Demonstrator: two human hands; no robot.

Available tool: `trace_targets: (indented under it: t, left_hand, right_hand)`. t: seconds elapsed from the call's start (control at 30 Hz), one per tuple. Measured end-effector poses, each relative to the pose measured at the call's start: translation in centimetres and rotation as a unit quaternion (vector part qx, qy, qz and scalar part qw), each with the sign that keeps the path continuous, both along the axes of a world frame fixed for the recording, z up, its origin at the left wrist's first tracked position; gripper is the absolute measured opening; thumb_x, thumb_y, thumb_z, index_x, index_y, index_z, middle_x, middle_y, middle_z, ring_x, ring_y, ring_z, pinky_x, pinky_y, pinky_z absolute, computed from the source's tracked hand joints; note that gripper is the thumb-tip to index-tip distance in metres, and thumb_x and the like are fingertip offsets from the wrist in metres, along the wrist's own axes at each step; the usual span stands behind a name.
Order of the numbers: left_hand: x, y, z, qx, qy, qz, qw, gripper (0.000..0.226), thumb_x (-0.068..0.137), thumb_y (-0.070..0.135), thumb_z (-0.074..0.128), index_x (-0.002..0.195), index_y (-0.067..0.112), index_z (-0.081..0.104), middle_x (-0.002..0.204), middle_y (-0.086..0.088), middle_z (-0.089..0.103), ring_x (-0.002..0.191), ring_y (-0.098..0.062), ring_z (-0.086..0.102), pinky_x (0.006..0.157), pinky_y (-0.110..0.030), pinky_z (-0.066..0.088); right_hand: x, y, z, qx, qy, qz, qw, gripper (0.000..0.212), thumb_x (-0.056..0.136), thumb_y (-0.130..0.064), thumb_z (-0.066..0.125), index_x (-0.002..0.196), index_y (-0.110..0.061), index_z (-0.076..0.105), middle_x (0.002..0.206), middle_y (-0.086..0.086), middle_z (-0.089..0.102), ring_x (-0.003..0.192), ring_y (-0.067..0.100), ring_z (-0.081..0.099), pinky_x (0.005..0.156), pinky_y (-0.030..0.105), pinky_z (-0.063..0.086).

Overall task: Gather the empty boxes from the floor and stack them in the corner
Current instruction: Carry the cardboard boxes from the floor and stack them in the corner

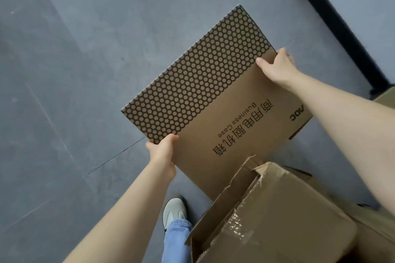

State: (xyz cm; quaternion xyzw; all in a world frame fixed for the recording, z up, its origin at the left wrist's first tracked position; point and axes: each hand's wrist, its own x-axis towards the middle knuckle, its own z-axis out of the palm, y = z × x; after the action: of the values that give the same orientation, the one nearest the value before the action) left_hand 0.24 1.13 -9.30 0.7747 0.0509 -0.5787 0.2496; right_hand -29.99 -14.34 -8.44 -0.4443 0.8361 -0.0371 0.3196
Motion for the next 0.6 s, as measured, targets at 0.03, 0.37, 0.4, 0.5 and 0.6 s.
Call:
trace_targets:
  t: [0.03,0.37,0.4,0.5,0.6]
  left_hand:
    - [0.3,-0.8,1.3,-0.013,-0.013,-0.008,1.0,0.077,0.085,0.014,0.065,0.148,0.024,0.021,0.131,0.0,0.048,0.115,-0.022,0.051,0.104,-0.044,0.043]
    - [4.4,-7.1,22.4,-0.128,-0.076,-0.042,0.988,0.061,0.092,0.014,0.058,0.146,0.025,0.032,0.123,0.004,0.049,0.103,-0.016,0.046,0.086,-0.031,0.034]
    - [4.9,-7.0,25.5,-0.133,-0.074,-0.044,0.987,0.058,0.092,0.014,0.057,0.145,0.024,0.034,0.124,0.003,0.051,0.1,-0.015,0.049,0.082,-0.031,0.036]
    - [6.0,-6.0,32.0,-0.137,-0.08,-0.047,0.986,0.051,0.091,0.015,0.058,0.139,0.021,0.043,0.124,0.0,0.058,0.089,-0.012,0.053,0.066,-0.026,0.04]
    - [7.5,-4.4,39.0,-0.145,-0.083,-0.041,0.985,0.047,0.089,0.019,0.064,0.133,0.017,0.05,0.121,-0.002,0.062,0.096,-0.017,0.06,0.069,-0.029,0.047]
  right_hand:
    - [0.3,-0.2,1.4,-0.014,-0.007,-0.004,1.0,0.084,0.086,-0.06,0.049,0.148,-0.01,0.021,0.153,0.013,0.027,0.138,0.036,0.03,0.11,0.052,0.033]
    - [3.3,-0.6,21.6,-0.085,-0.079,-0.086,0.989,0.087,0.078,-0.066,0.051,0.144,-0.018,0.023,0.148,0.009,0.036,0.133,0.033,0.039,0.103,0.056,0.04]
    - [3.7,-0.1,24.5,-0.08,-0.085,-0.093,0.989,0.088,0.075,-0.068,0.051,0.143,-0.019,0.025,0.146,0.009,0.037,0.131,0.033,0.041,0.102,0.056,0.041]
    - [4.2,2.0,31.0,-0.081,-0.086,-0.104,0.988,0.092,0.068,-0.072,0.053,0.14,-0.02,0.027,0.142,0.007,0.042,0.126,0.034,0.046,0.099,0.057,0.043]
    - [4.9,4.5,38.4,-0.088,-0.087,-0.103,0.987,0.085,0.072,-0.066,0.058,0.137,-0.019,0.031,0.139,0.006,0.045,0.123,0.033,0.047,0.098,0.056,0.043]
